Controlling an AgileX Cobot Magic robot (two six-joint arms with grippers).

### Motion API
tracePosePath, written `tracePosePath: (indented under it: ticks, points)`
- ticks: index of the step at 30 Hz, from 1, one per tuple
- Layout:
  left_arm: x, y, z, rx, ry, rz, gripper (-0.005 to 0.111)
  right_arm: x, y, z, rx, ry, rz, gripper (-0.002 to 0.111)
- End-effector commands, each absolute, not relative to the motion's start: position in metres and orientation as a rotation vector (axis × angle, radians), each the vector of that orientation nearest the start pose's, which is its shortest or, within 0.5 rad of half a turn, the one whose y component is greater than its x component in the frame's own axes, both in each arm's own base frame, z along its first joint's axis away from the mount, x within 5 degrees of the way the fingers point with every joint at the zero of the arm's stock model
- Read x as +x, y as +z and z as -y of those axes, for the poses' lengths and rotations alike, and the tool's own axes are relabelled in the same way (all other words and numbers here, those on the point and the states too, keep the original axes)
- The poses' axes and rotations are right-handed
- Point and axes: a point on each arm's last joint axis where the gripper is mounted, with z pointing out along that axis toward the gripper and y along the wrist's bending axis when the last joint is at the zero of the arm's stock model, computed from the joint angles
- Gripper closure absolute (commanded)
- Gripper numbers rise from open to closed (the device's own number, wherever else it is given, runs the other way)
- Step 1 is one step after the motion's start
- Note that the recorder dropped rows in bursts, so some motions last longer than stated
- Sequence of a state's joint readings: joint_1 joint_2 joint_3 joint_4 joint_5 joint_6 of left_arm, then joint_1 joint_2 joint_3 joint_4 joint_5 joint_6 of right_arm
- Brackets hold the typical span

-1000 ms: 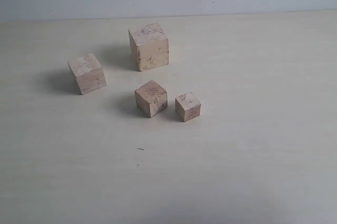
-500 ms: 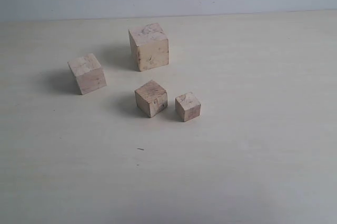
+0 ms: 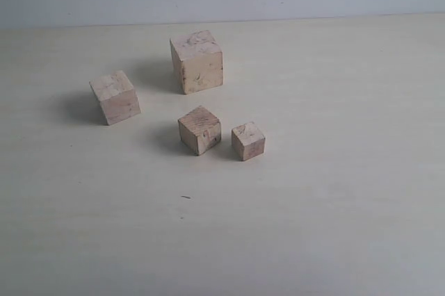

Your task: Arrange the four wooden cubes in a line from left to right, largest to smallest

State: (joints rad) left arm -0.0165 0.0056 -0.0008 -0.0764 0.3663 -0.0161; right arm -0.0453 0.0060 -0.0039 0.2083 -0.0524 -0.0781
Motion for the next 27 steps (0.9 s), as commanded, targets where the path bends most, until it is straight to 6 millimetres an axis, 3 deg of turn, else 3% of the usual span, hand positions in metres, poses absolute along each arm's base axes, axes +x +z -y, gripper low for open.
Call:
tracePosePath:
  ticks: [1,6,10,13,19,21,24,27]
  points:
    - [0.053,0.181,0.004,-0.044,-0.102,-1.841,0.107,0.051,0.234,0.007,0.171,0.058,-1.234,0.108]
    - [0.053,0.181,0.004,-0.044,-0.102,-1.841,0.107,0.046,0.249,0.01,0.296,0.205,-1.104,0.108]
    - [0.053,0.181,0.004,-0.044,-0.102,-1.841,0.107,0.039,0.288,0.007,0.253,0.211,-1.113,0.108]
    - [0.053,0.181,0.004,-0.044,-0.102,-1.841,0.107,0.047,0.32,0.003,0.226,0.218,-1.249,0.108]
    - [0.053,0.181,0.004,-0.044,-0.102,-1.841,0.107,0.1,0.381,-0.007,0.207,0.314,-1.63,0.108]
    - [0.053,0.181,0.004,-0.044,-0.102,-1.841,0.107,0.126,0.392,-0.018,0.091,0.366,-1.781,0.108]
    - [0.053,0.181,0.004,-0.044,-0.102,-1.841,0.107,0.162,0.394,-0.05,-0.164,0.558,-1.971,0.108]
    - [0.053,0.181,0.004,-0.044,-0.102,-1.841,0.107,0.196,0.374,-0.089,-0.37,0.805,-2.14,0.108]
